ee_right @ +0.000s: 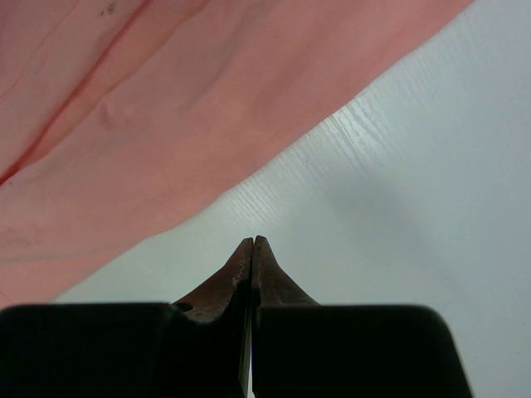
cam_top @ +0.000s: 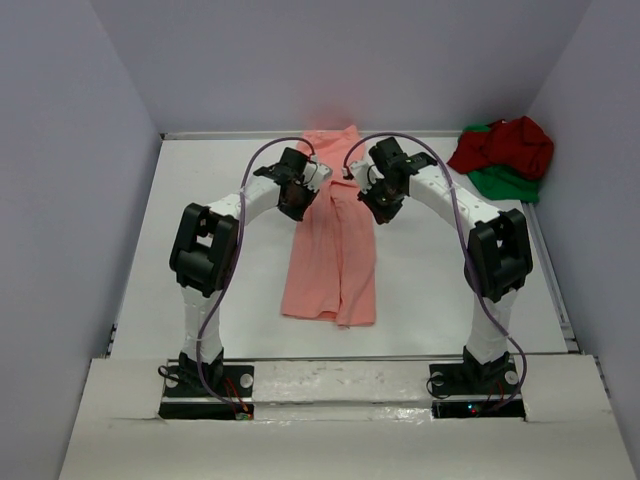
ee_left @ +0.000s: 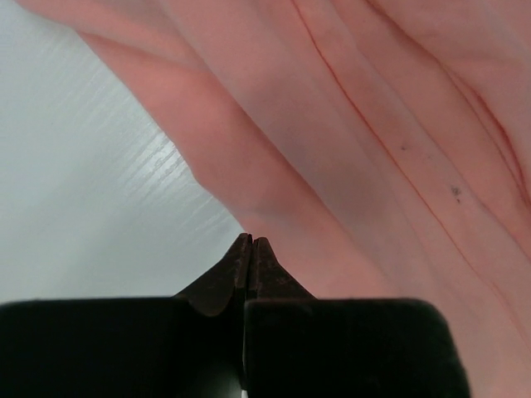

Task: Fold and stack the t-shirts
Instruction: Rotate the tshirt 90 degrees

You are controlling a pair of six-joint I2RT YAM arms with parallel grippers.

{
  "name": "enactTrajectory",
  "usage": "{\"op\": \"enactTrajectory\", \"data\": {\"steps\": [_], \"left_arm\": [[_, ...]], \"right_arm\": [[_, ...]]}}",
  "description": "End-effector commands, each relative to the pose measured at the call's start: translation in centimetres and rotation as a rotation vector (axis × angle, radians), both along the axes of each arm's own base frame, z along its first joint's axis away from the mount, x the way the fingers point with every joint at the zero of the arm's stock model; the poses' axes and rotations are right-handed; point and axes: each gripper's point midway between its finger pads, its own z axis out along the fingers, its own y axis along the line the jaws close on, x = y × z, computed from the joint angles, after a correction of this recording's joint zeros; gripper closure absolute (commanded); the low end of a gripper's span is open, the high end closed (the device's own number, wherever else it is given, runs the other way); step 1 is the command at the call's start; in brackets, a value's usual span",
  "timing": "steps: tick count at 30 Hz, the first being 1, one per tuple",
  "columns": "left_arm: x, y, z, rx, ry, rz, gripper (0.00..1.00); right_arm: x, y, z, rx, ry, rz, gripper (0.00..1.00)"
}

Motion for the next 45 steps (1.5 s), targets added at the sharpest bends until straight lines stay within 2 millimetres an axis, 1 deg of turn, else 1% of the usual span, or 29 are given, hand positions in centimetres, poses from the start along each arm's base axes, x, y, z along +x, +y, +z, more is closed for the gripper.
{"op": "enactTrajectory", "data": {"steps": [1, 3, 5, 6, 9, 10, 13, 14, 21, 25, 28, 32, 33, 36, 37, 38, 41, 45], "left_arm": [[-1.0, 1.0, 0.1, 0.048, 0.012, 0.007, 0.93], [-1.2, 1.2, -0.3, 0.058, 0.023, 0.009, 0.91], [-1.5, 1.3, -0.7, 0.062, 0.034, 0.009, 0.86], [-1.6, 1.2, -0.7, 0.059, 0.036, 0.007, 0.85], [-1.9, 0.9, -0.5, 0.049, 0.04, -0.007, 0.77], [-2.1, 0.7, -0.4, 0.044, 0.041, -0.013, 0.72], [-2.3, 0.3, -0.1, 0.035, 0.041, -0.024, 0.68], [-2.4, 0.0, 0.1, 0.031, 0.04, -0.032, 0.63], [-2.9, -0.9, 0.8, 0.017, 0.029, -0.062, 0.65], [-3.4, -1.2, 0.2, 0.029, 0.044, -0.074, 0.68], [-3.7, -1.1, -0.7, 0.058, 0.056, -0.084, 0.75], [-3.5, -0.6, -1.7, 0.138, 0.041, -0.067, 0.75], [-3.5, -0.8, -1.7, 0.138, 0.039, -0.073, 0.75], [-3.5, -0.9, -2.3, 0.168, 0.038, -0.073, 0.74], [-3.6, -0.9, -2.4, 0.173, 0.042, -0.075, 0.72], [-3.6, -1.0, -2.7, 0.179, 0.044, -0.076, 0.67], [-3.7, -1.0, -2.9, 0.192, 0.045, -0.074, 0.66], [-3.7, -1.0, -3.0, 0.197, 0.046, -0.073, 0.62]], "right_arm": [[-0.3, -0.3, 1.8, 0.003, -0.045, -0.005, 1.0], [-0.3, -0.3, 1.8, 0.001, -0.046, -0.004, 1.0], [-0.4, -0.4, 1.6, -0.003, -0.044, -0.002, 1.0], [-0.4, -0.4, 1.6, -0.004, -0.046, -0.003, 1.0], [-0.4, -0.6, 1.4, -0.013, -0.044, -0.004, 1.0], [-0.3, -0.6, 1.3, -0.017, -0.046, -0.006, 1.0], [-0.3, -0.8, 0.9, -0.026, -0.041, -0.008, 1.0], [-0.4, -0.8, 0.8, -0.025, -0.039, -0.008, 1.0], [-0.5, -1.3, 0.1, -0.05, -0.034, -0.011, 1.0], [-0.5, -1.4, -0.2, -0.058, -0.037, -0.011, 1.0], [-0.5, -1.6, -0.3, -0.066, -0.038, -0.009, 1.0], [-0.6, -1.6, -0.1, -0.062, -0.043, -0.004, 1.0], [-0.6, -1.6, -0.1, -0.062, -0.045, -0.001, 1.0], [-0.7, -1.8, 0.0, -0.068, -0.051, 0.0, 1.0], [-0.6, -1.8, 0.0, -0.073, -0.053, 0.001, 1.0], [-0.6, -1.9, 0.1, -0.076, -0.055, 0.001, 1.0], [-0.7, -2.0, 0.0, -0.078, -0.056, 0.004, 1.0], [-0.8, -2.0, -0.1, -0.081, -0.053, 0.005, 1.0]]}}
